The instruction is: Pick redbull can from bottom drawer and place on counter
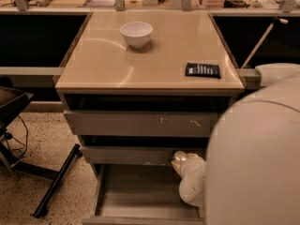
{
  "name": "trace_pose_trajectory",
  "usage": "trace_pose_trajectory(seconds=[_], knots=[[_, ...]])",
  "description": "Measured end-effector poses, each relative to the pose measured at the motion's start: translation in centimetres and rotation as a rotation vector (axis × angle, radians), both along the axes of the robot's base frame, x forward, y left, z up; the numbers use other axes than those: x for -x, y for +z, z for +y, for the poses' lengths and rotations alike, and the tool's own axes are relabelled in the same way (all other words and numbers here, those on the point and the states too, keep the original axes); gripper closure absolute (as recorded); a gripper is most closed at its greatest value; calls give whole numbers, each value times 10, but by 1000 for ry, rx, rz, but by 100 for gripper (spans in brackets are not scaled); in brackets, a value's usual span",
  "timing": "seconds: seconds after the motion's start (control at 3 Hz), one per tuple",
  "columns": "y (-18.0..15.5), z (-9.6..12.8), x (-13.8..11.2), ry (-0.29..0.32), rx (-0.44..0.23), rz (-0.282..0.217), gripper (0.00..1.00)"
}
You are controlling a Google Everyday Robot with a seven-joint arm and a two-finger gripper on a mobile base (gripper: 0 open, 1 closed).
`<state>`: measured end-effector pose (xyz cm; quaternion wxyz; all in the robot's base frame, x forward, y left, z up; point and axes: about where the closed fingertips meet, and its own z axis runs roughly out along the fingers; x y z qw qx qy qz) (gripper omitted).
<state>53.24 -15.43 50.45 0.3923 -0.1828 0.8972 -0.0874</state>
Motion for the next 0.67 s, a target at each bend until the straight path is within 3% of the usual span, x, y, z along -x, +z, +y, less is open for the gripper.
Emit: trace_pose_trajectory(seconds=[0.33, 0.67], knots=[[19, -24, 21, -55, 17, -15, 100], [36, -24, 35, -61, 33, -30, 100]])
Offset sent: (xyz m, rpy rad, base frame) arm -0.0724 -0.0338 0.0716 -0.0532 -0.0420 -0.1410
